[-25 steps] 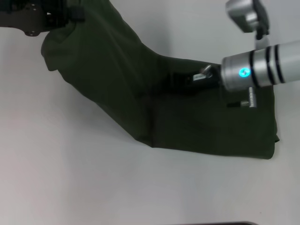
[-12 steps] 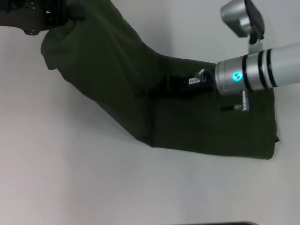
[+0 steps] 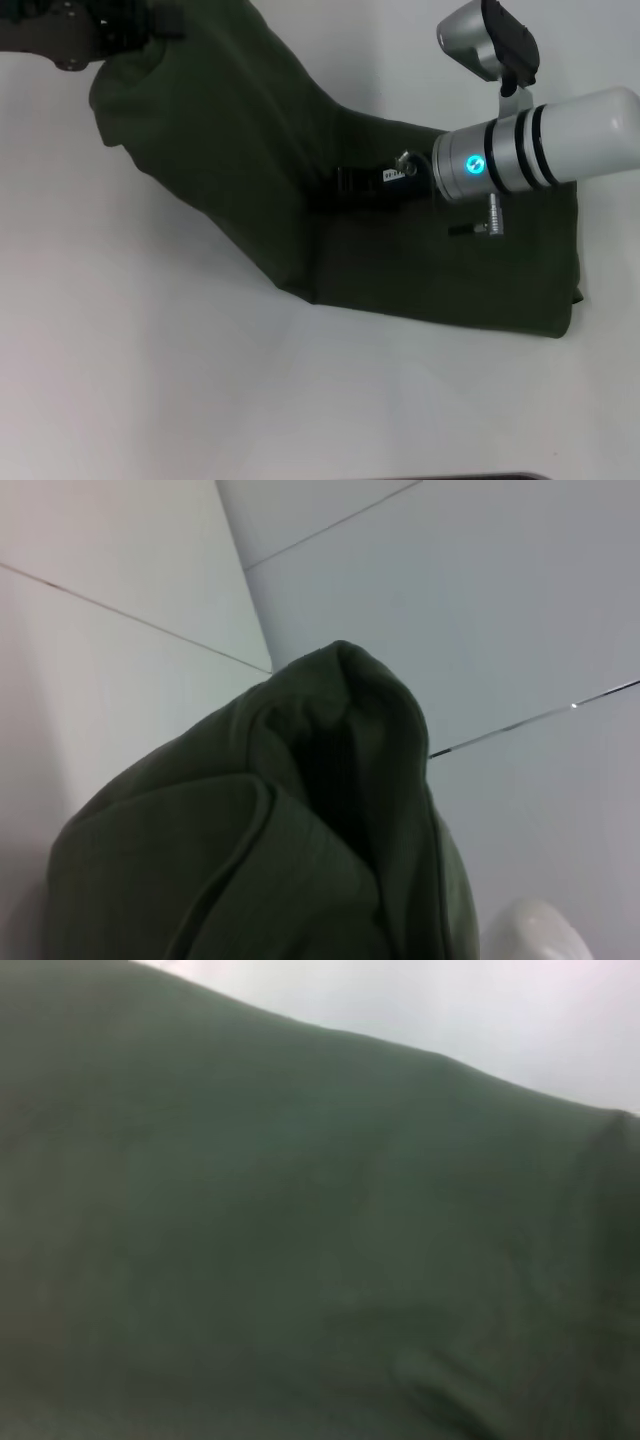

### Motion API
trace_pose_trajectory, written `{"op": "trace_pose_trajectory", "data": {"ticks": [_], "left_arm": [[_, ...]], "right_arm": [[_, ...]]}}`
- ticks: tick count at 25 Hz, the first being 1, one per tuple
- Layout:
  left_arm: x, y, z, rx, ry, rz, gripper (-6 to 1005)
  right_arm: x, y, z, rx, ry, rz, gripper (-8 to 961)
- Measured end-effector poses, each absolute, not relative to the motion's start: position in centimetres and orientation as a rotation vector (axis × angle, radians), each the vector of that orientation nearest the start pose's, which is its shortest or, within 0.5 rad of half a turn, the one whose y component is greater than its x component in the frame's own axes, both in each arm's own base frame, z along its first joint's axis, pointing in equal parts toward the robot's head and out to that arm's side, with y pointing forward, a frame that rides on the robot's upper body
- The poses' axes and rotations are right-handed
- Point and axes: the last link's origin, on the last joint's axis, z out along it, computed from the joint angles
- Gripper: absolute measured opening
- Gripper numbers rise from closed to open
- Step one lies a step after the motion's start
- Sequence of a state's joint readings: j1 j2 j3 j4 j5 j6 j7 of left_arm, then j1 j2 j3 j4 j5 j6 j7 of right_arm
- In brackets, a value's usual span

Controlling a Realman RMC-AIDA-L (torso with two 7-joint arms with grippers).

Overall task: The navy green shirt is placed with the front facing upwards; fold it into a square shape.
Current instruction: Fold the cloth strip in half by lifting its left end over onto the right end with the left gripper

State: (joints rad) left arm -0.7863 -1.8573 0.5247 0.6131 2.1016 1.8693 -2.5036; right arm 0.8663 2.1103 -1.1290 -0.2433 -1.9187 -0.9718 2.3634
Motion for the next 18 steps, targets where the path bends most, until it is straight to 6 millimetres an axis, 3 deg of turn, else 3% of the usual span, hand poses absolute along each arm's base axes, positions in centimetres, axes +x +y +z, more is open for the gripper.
{"op": "trace_pose_trajectory", "data": {"ticks": [5,8,14,18], "left_arm": [[-20.2,37.5,9.5,-2.578,-1.900,-0.791,116],[-20.4,37.5,9.5,-2.570,-1.901,-0.790,115],[-20.6,37.5,9.5,-2.558,-1.908,-0.791,116],[-20.7,37.6,9.4,-2.543,-1.917,-0.790,115]], "right_arm": [[21.7,37.1,-11.5,-2.314,1.910,0.354,31],[21.5,37.0,-10.4,-2.338,1.933,0.426,31],[22.1,37.3,-6.6,-2.368,1.879,0.535,31],[24.2,37.9,-2.2,-2.370,1.776,0.511,31]]}}
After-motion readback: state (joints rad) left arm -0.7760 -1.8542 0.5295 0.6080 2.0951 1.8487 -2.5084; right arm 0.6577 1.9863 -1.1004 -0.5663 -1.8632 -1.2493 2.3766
